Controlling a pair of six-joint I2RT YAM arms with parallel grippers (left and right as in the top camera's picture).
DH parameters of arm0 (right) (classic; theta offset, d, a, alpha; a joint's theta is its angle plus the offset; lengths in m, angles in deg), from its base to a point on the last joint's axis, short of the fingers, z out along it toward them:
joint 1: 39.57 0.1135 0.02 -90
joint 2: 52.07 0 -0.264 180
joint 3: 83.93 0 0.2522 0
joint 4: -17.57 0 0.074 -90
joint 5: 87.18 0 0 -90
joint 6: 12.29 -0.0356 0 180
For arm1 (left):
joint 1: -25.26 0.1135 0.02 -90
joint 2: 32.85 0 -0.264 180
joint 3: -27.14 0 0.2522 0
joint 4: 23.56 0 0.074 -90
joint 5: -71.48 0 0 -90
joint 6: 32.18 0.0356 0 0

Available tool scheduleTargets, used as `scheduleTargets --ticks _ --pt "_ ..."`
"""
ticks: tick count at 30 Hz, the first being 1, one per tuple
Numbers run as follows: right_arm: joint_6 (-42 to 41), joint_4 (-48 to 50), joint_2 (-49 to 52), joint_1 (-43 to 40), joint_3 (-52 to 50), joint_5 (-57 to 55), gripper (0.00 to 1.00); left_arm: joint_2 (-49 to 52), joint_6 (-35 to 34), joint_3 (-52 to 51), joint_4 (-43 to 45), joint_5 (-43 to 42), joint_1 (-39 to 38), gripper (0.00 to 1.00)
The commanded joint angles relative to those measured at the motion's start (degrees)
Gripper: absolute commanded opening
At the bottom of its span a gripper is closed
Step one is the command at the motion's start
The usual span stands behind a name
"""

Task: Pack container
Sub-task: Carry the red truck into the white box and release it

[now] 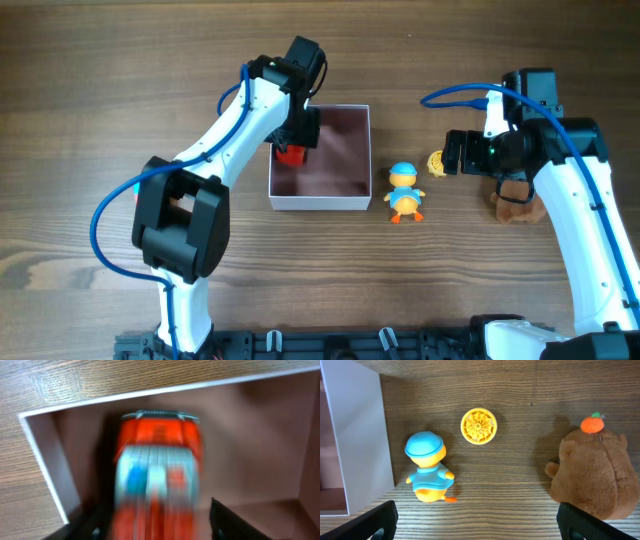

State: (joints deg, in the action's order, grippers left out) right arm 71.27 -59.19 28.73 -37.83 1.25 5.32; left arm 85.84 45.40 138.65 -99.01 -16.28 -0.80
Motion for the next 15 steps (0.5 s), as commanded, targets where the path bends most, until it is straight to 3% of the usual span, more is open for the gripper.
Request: scheduleTargets --ticks 1,9,15 --pt "-1.07 -0.04 0.22 0.28 1.33 -1.2 1.0 -0.04 -0.22 0.07 -0.26 0.2 -0.57 0.75" --pt "-1.07 -0.02 0.22 0.28 1.33 -1.2 1.0 -0.22 -0.24 0.09 -1.01 0.2 -1.09 0.69" --pt "-1.07 0.11 0.22 0.28 1.33 -1.2 1.0 -5.11 -0.2 0.11 -1.38 0.92 -3.08 0.71"
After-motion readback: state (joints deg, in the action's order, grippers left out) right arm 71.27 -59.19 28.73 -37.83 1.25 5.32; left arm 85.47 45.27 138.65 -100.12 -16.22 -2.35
